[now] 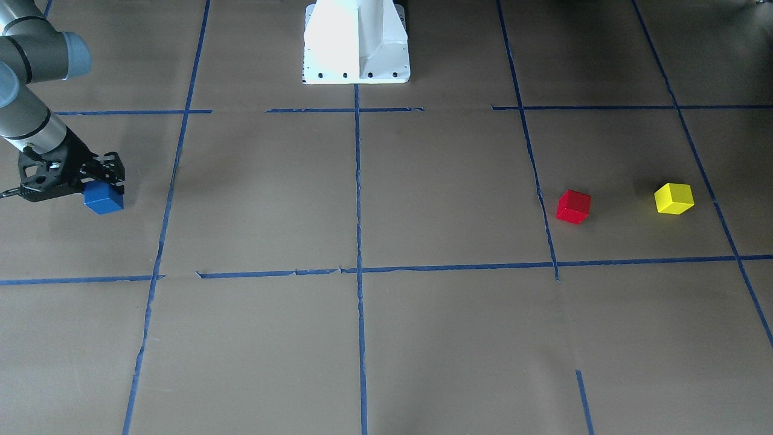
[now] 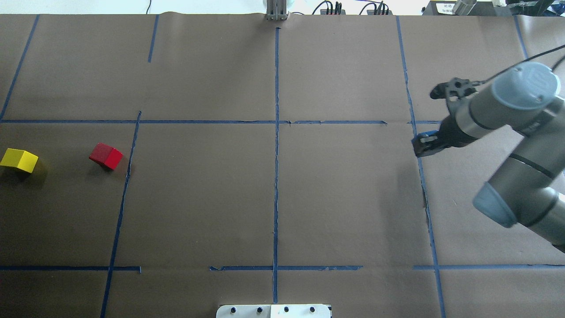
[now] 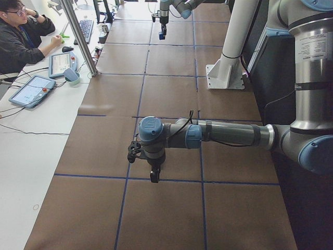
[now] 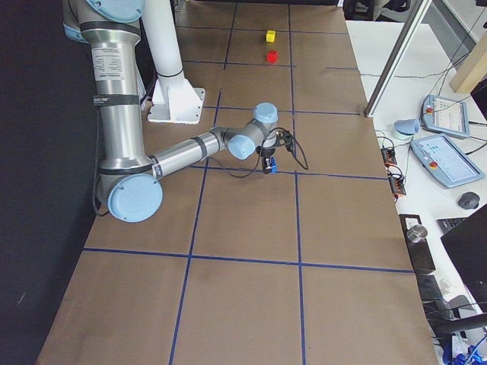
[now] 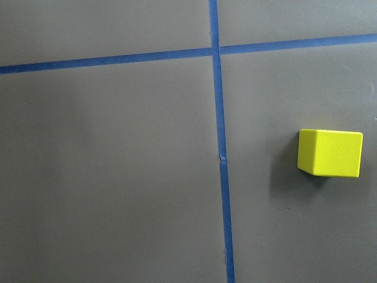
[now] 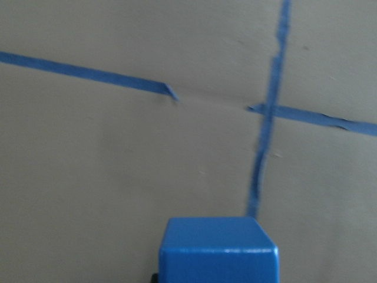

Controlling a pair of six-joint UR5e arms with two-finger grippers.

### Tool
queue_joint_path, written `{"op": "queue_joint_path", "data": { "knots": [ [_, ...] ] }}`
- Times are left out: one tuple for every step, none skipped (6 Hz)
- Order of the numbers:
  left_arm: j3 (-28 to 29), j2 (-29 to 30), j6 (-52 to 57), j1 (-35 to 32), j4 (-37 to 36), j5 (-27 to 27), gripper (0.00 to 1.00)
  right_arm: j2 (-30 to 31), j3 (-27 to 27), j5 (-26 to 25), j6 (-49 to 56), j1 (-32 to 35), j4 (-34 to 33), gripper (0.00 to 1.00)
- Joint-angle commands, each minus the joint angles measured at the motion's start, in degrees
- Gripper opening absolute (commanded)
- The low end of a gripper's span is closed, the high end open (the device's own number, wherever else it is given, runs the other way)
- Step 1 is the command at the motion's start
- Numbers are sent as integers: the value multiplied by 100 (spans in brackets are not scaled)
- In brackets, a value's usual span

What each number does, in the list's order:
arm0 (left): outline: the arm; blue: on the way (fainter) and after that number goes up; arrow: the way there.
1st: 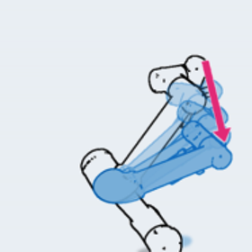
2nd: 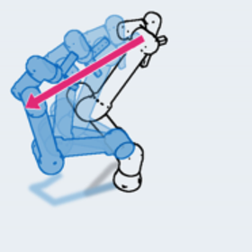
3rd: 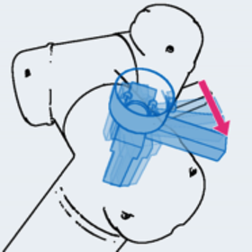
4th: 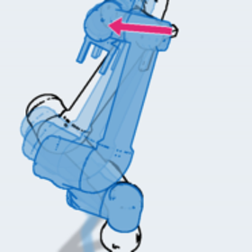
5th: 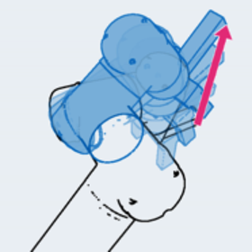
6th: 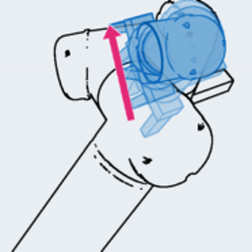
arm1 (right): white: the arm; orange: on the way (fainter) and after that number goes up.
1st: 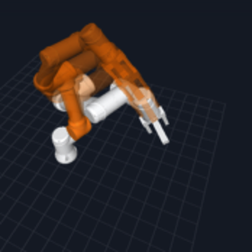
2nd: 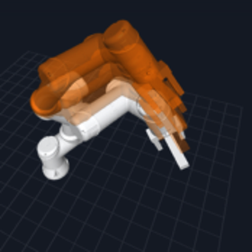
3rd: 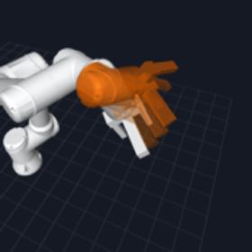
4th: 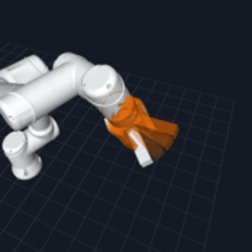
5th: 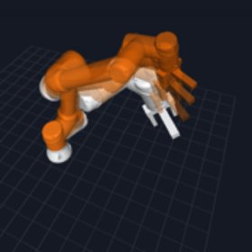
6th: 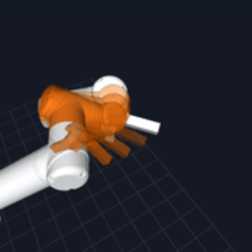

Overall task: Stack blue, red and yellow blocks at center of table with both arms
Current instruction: 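Carry the blue cube with the right gripper to the table center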

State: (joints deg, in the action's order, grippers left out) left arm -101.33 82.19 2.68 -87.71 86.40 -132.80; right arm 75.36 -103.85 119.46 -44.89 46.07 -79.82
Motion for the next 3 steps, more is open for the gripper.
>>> {"op": "queue_joint_path", "data": {
  "knots": [
    [-10,8,4,0,8,0,100,-1858,702,-394,-1153,-666,-1025,6],
    [-10,8,4,0,8,0,100,-2702,1430,-815,-1789,-1087,-1026,7],
    [-10,8,4,0,8,0,100,-3389,2099,-967,-2369,-1387,-1018,9]
  ]
}}
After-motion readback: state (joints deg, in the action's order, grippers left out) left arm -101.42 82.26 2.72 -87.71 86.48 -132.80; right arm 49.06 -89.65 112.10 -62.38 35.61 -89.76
